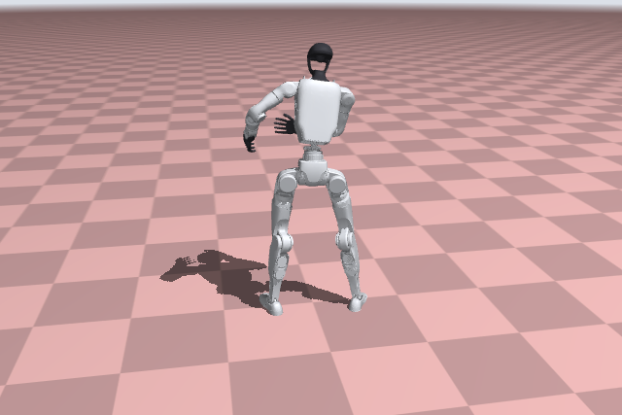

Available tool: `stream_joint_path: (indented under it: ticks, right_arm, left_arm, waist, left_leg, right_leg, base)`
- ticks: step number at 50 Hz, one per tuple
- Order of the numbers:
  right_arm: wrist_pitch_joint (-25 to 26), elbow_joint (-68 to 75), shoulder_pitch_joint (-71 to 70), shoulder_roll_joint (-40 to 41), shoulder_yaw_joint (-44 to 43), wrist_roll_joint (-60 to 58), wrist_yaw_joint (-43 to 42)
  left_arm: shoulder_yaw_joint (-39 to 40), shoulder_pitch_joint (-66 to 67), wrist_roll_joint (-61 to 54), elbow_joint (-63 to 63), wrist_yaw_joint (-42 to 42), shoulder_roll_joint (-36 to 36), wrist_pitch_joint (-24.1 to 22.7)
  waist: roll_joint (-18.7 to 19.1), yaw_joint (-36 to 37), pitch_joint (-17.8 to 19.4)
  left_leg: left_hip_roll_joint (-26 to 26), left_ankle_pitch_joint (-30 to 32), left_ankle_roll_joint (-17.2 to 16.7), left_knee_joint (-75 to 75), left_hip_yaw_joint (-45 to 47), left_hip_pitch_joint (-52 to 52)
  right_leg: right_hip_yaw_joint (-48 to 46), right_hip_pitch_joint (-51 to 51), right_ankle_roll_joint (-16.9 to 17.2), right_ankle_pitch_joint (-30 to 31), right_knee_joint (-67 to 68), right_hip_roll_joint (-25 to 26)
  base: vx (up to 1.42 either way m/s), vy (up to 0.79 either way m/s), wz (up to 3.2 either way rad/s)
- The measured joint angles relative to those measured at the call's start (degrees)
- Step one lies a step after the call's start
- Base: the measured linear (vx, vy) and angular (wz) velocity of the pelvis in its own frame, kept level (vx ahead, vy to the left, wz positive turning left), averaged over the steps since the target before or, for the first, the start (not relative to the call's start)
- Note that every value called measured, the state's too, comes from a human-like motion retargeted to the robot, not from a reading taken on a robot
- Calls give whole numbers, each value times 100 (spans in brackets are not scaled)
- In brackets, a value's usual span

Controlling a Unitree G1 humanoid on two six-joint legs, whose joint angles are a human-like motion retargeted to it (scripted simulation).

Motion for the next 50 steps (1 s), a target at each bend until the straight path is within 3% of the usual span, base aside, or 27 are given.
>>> stream_joint_path:
  ticks: [2,3,5,6,7,10,12,14,17,23,30,40,45,50]
  right_arm:
    - [78,61,19,-508,170,-1349,509]
    - [281,76,-99,-906,384,-3204,586]
    - [622,327,-13,-1384,433,-4158,306]
    - [40,-109,248,-1380,193,-1850,206]
    - [-370,-421,419,-1445,14,-273,139]
    - [-347,-675,255,-2181,-18,-411,499]
    - [-944,-766,242,-2440,-566,1652,371]
    - [-957,-759,40,-2802,-947,2591,937]
    - [-1303,-933,-368,-3286,-1347,4039,913]
    - [-1695,-910,-1571,-4566,-1493,4886,1126]
    - [-1876,-532,-2749,-5494,-1241,5746,1388]
    - [-1789,210,-3222,-5522,-1410,5141,1260]
    - [-1765,214,-2374,-5077,-2063,3984,764]
    - [-1561,-142,-806,-4067,-2948,3021,-94]
  left_arm:
    - [-247,-152,-107,127,-63,-359,98]
    - [-364,-275,-117,217,-48,-603,149]
    - [-571,-416,-64,286,79,-989,152]
    - [-731,-557,-130,298,202,-1220,60]
    - [-877,-685,-161,298,286,-1419,-8]
    - [-1255,-1078,10,206,189,-1813,17]
    - [-1571,-1571,-171,169,280,-2082,-119]
    - [-1851,-2055,-267,75,158,-2293,-65]
    - [-2200,-2892,-728,-78,352,-2661,-221]
    - [-2628,-4600,-1559,-227,374,-3283,-553]
    - [-2903,-6046,-2193,-114,287,-3586,-909]
    - [-3049,-6360,-2009,139,109,-3546,-853]
    - [-3006,-5555,-1662,219,158,-3490,-664]
    - [-2968,-4283,-1239,214,413,-3165,-379]
  waist:
    - [-85,-113,53]
    - [-107,-166,82]
    - [-210,-345,94]
    - [-225,-437,117]
    - [-245,-531,121]
    - [-326,-815,13]
    - [-363,-1011,-12]
    - [-436,-1190,-83]
    - [-572,-1419,-150]
    - [-785,-1638,-336]
    - [-784,-1563,-611]
    - [-610,-1370,-638]
    - [-473,-1412,-435]
    - [-464,-1369,-224]
  left_leg:
    - [119,7,37,29,143,37]
    - [184,9,55,45,220,58]
    - [300,32,117,52,366,111]
    - [392,47,113,63,433,147]
    - [496,69,111,73,506,176]
    - [850,192,122,127,747,219]
    - [1056,266,112,221,857,267]
    - [1174,313,156,364,948,311]
    - [1213,340,277,630,1032,398]
    - [1069,354,582,1126,1018,514]
    - [1164,479,615,1444,813,441]
    - [1147,200,501,1287,705,369]
    - [1026,-84,429,835,928,414]
    - [829,-218,307,416,1019,327]
  right_leg:
    - [132,-32,37,-63,-81,138]
    - [199,-58,64,-82,-104,209]
    - [308,-88,142,-84,-162,348]
    - [342,-74,173,-74,-206,455]
    - [383,-73,193,-59,-248,574]
    - [538,-142,193,6,-346,983]
    - [598,-115,193,31,-370,1203]
    - [673,-84,193,25,-339,1312]
    - [767,13,193,-47,-197,1294]
    - [893,138,193,-264,286,990]
    - [896,124,193,-245,509,1016]
    - [945,32,193,-88,150,1105]
    - [845,-91,193,-26,0,1062]
    - [660,-222,193,78,-120,919]
  base:
    - [-5,-31,-82]
    - [-3,-31,-82]
    - [-1,-32,-75]
    - [1,-34,-71]
    - [1,-38,-77]
    - [2,-39,-81]
    - [5,-35,-60]
    - [9,-26,-46]
    - [13,-13,-25]
    - [14,-2,-7]
    - [9,-3,-13]
    - [-3,8,-10]
    - [-11,21,22]
    - [-11,27,42]
